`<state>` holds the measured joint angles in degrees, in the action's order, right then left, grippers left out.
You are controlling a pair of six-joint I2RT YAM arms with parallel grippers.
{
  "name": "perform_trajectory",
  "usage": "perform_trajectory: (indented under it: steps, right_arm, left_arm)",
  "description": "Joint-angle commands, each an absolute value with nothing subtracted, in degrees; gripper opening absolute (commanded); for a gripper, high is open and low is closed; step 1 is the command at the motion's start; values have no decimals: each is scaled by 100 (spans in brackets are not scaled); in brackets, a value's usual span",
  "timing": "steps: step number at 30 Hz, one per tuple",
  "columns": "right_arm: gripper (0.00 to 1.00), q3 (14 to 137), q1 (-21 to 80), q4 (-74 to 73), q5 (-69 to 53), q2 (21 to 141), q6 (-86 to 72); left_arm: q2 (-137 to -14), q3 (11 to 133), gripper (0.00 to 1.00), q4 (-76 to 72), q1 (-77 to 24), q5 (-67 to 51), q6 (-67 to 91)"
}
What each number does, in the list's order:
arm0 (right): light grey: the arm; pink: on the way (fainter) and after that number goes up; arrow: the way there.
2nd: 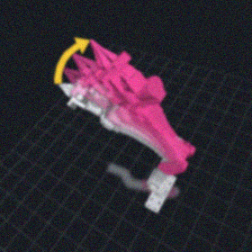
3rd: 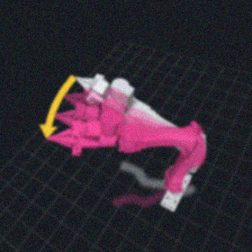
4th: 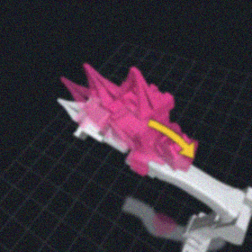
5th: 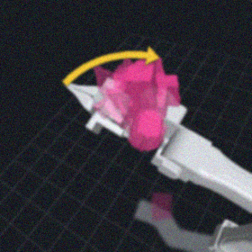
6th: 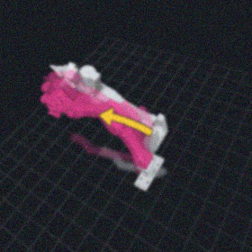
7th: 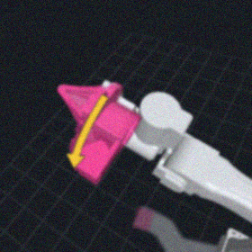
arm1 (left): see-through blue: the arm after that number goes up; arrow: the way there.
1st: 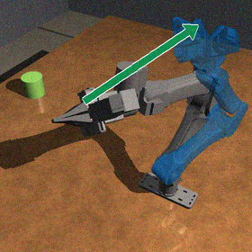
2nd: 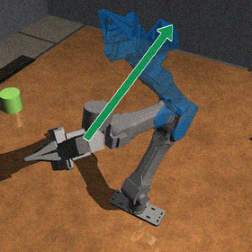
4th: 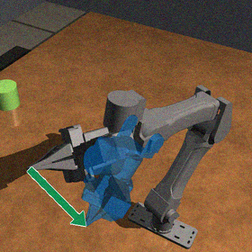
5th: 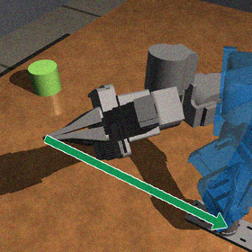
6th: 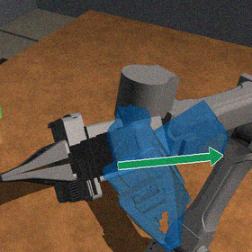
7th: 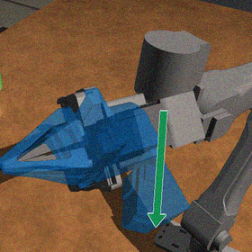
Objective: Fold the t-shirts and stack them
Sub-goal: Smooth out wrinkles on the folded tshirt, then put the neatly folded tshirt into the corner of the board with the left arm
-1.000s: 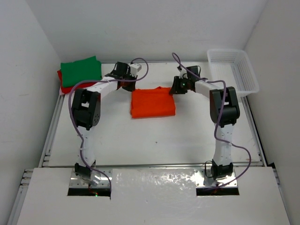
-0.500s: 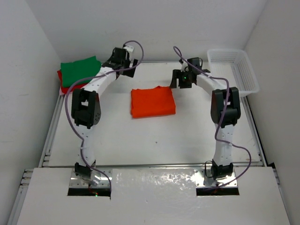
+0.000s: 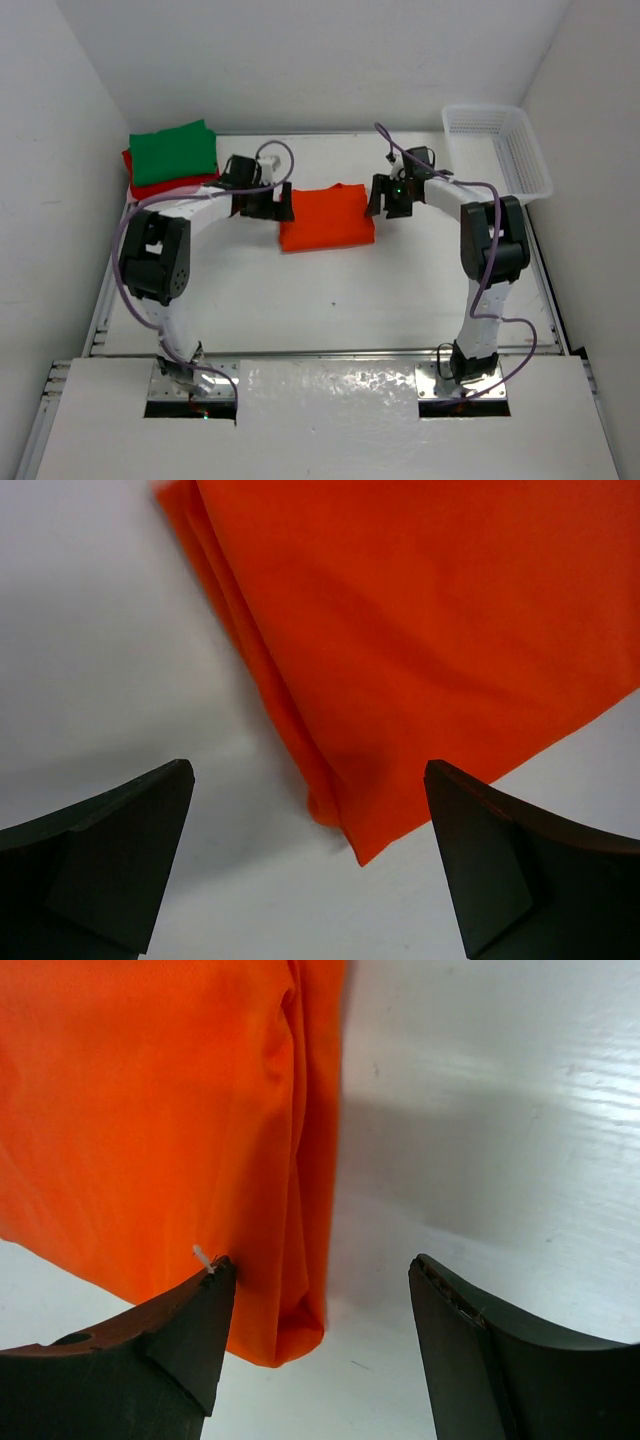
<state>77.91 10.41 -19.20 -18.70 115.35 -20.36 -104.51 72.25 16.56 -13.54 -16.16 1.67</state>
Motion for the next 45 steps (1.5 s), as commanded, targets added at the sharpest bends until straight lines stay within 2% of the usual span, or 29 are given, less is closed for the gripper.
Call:
perform_trajectory:
  steps: [1, 6, 11, 19, 21, 22, 24, 25, 31, 36, 45]
  right_arm:
    - [68, 7639, 1142, -1433, -2065, 11487, -2329]
    - [68, 7226, 1178, -1082, -2030, 11479, -2566]
    - [69, 7093, 1257, -949, -2021, 11558, -2610]
    - [68, 6917, 1301, -615, -2144, 11593, -2821]
    - [68, 6952, 1336, -598, -2188, 11663, -2830]
    - [68, 6952, 1362, -606, -2206, 11672, -2830]
    - [68, 6909, 1362, -589, -2267, 11646, -2874]
    - [68, 6882, 1336, -545, -2294, 11611, -2891]
    - [69, 6627, 1134, -729, -2382, 11023, -2778]
    - [69, 6434, 1081, -861, -2382, 10495, -2663]
    - [69, 6618, 1081, -1134, -2312, 10345, -2514]
  left_arm:
    - [-10616, 6892, 100, 907, -1389, -2548, 1203]
    - [-11152, 6838, 100, 756, -1397, -2522, 1607]
    - [-11855, 6820, 99, 501, -1424, -3084, 2030]
    - [-12734, 6741, 83, 361, -1450, -3541, 2215]
    - [-12945, 6811, 67, 142, -1433, -3786, 2302]
    - [-12981, 6829, 49, 97, -1415, -3866, 2329]
    - [-12973, 6899, 27, -139, -1371, -4007, 2294]
    - [-12920, 6917, 0, -132, -1275, -4008, 2259]
    - [-12095, 7268, 0, 886, -415, -3569, 1399]
    - [-11374, 7971, 0, 2054, -70, -2524, 195]
    - [-11698, 9930, 0, 3646, 0, -1117, -1239]
